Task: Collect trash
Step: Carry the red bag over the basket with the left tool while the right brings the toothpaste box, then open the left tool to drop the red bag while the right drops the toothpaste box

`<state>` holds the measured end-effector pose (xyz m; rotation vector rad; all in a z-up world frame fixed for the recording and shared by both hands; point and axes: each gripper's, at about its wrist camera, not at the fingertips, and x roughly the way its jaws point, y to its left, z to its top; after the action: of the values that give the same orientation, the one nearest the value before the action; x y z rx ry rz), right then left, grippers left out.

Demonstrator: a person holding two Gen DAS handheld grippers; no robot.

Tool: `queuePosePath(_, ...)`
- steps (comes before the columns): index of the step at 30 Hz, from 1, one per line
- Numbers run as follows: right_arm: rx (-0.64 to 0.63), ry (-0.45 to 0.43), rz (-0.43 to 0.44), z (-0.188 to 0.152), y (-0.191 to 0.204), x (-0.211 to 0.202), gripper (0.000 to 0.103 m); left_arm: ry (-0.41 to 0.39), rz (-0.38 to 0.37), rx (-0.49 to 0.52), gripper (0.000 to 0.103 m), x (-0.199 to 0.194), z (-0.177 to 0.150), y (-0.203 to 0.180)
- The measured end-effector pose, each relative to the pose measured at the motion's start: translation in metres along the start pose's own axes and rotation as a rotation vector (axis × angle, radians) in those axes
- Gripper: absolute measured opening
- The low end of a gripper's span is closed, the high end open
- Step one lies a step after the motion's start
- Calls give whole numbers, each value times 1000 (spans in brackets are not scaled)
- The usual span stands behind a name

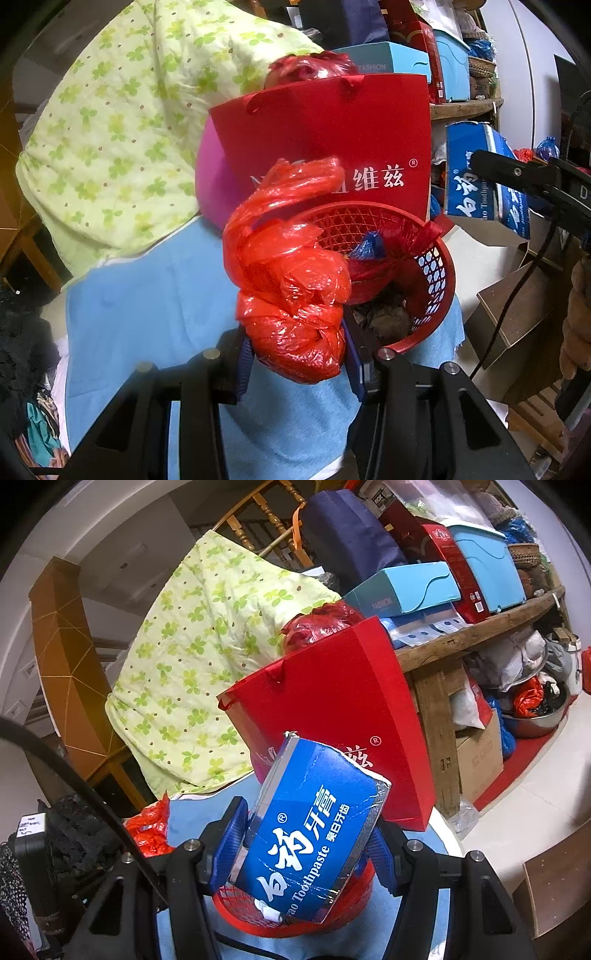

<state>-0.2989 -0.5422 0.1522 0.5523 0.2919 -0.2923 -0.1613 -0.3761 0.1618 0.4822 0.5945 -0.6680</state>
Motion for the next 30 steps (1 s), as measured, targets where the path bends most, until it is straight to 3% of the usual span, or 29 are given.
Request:
queuePosePath(6, 35, 33, 13, 2, -9, 17, 65, -4, -34, -1, 45, 10, 4, 2)
queuePosePath(16, 80, 82, 6, 10, -19, 61, 65, 35, -151, -55, 46, 62, 20, 9)
queuePosePath(18, 85, 97, 1, 9, -18, 73, 65, 30, -210, -82, 48, 73, 21, 14)
queuePosePath(20, 97, 112, 6, 7, -18, 84, 66, 35, -239, -107, 62, 83, 18, 20)
queuePosePath(23, 120, 146, 38, 2, -16, 102, 67, 32, -252, -160, 73, 86, 10, 33)
queuePosePath(25, 153, 185, 54, -5, -16, 114, 67, 30, -245, -183, 75, 83, 3, 42)
queuePosePath(30, 179, 221, 128, -21, -6, 117, 71, -9, -150, -161, 76, 58, -15, 61)
